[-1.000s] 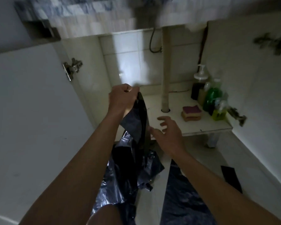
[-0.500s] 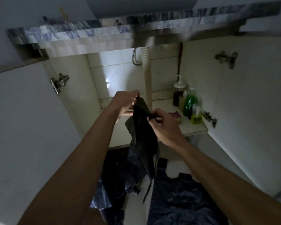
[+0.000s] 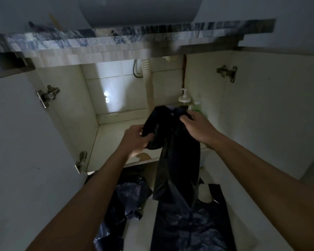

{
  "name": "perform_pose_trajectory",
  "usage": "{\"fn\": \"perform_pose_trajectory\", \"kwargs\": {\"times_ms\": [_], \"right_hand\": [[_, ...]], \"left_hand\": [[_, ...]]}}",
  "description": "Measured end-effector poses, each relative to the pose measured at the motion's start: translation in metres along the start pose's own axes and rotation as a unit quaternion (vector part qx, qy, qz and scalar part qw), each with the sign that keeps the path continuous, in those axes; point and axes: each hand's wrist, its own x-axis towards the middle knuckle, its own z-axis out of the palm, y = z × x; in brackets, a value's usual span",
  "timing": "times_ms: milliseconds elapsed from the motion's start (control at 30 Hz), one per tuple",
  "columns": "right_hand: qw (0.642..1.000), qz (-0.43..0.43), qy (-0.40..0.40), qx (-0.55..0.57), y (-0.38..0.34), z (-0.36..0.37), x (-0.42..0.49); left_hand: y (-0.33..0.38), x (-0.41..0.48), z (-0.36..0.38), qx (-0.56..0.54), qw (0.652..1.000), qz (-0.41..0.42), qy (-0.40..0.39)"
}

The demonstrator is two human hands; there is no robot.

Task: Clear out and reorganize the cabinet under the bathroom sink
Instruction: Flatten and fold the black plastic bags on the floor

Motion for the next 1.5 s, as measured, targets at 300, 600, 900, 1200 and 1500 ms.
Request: {"fn": "perform_pose_trajectory", "kwargs": {"times_ms": [300, 600, 900, 1200, 1500], "right_hand": [[0.973, 0.080, 0.062, -0.209, 0.062, -0.046, -0.023], [0.993, -0.011, 0.115, 0.000, 0.029, -0.042, -0.018], [0.992, -0.072, 0.080, 0.058, 0.010, -0.073, -0.021], [0.989, 0.133, 0.070, -0.009, 0.035, -0.132, -0.030], [0.971, 0.127, 0.153, -0.135, 0.040, -0.141, -0.006]], "left_hand": [[0.046, 0.035, -0.017, 0.007, 0.998, 0.038, 0.048], [0.090, 0.040, -0.001, 0.018, 0.985, 0.146, -0.085], [0.093, 0.042, 0.007, 0.097, 0.973, 0.167, -0.126], [0.060, 0.067, -0.035, 0.278, 0.946, 0.059, -0.155], [0.085, 0.098, -0.011, 0.321, 0.944, 0.071, 0.001]]}}
